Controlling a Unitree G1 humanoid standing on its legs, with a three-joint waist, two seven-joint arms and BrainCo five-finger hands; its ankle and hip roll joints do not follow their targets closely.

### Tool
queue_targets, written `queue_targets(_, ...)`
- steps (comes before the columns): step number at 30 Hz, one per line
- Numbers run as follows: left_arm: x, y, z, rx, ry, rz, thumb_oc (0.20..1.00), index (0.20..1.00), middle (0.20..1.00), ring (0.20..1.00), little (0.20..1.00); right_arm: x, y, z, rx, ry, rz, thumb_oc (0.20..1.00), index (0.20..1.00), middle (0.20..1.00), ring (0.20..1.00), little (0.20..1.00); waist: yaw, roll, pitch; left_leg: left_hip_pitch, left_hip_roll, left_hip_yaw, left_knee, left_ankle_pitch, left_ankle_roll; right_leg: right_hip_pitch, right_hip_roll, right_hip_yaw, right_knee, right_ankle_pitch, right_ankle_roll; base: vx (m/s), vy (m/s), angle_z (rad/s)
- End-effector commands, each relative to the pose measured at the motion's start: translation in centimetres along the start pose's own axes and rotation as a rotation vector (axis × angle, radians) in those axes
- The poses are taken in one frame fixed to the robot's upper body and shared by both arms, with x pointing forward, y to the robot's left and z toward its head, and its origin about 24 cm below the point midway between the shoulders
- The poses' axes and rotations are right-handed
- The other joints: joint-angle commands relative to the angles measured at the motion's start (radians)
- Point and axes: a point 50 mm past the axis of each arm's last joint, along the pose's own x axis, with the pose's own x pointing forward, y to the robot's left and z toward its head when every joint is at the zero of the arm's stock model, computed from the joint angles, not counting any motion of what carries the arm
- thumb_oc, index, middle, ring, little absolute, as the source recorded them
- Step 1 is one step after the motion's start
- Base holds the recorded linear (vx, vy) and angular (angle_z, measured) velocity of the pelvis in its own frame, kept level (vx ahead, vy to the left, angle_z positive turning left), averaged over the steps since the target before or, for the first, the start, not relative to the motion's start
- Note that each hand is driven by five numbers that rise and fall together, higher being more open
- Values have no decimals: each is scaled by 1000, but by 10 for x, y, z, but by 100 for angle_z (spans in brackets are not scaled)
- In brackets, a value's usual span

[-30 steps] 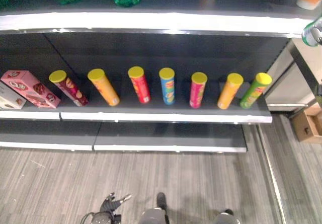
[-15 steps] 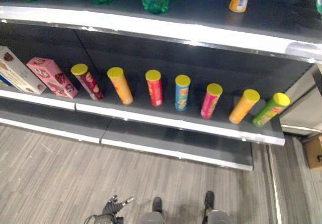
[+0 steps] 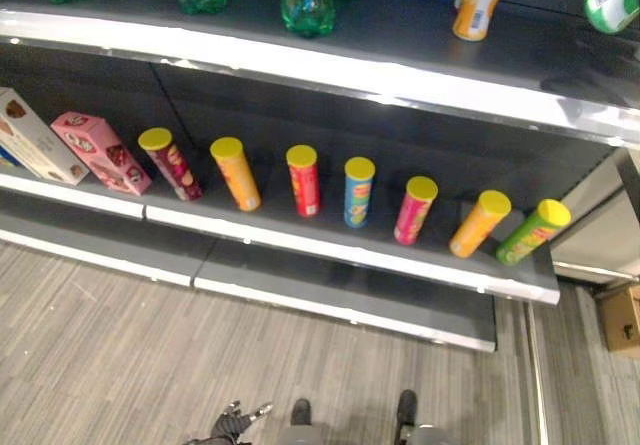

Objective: Put the goods on the table back onto the shelves and tidy them up.

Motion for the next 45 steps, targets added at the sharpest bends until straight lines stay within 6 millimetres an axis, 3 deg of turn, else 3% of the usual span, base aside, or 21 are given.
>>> queue_targets(1, 3, 21, 9, 45, -15, 32, 1000, 1000, 1000, 1000, 1000, 12, -7, 21, 90, -80, -15, 200, 200, 200, 200, 200, 21, -46, -25, -31, 47, 68, 52, -48, -70, 67, -83, -50, 91, -190, 75, 30, 19, 10)
queue_targets(6, 2, 22, 4, 35, 7, 42, 1000, 1000, 1000, 1000, 1000, 19, 4, 14, 143, -46, 27, 200, 200, 200, 200, 200, 31, -54, -25, -33, 45, 66, 46, -47, -70, 66, -91, -64, 96, -186, 79, 22, 14, 8)
queue_targets(18, 2, 23, 0, 23, 23, 43, 1000, 1000, 1000, 1000, 1000, 11, 24, 3, 157, 2, 141, 200, 200, 200, 200, 200, 35, -72, -17, -39, 43, 63, 43, -46, -69, 57, -101, -72, 106, -183, 82, 3, 5, 2)
queue_targets(31, 1, 28, 1, 5, 14, 55, 1000, 1000, 1000, 1000, 1000, 18, 37, -13, 46, 99, 197, 200, 200, 200, 200, 200, 45, -78, -9, -37, 46, 70, 37, -41, -70, 54, -101, -74, 104, -181, 78, 0, 0, 0)
queue_targets(45, 1, 29, 0, -11, 12, 60, 1000, 1000, 1000, 1000, 1000, 22, 16, -20, -2, 147, 93, 200, 200, 200, 200, 200, 50, -77, 1, -37, 43, 61, 35, -39, -69, 56, -105, -82, 106, -181, 79, 0, 0, 0)
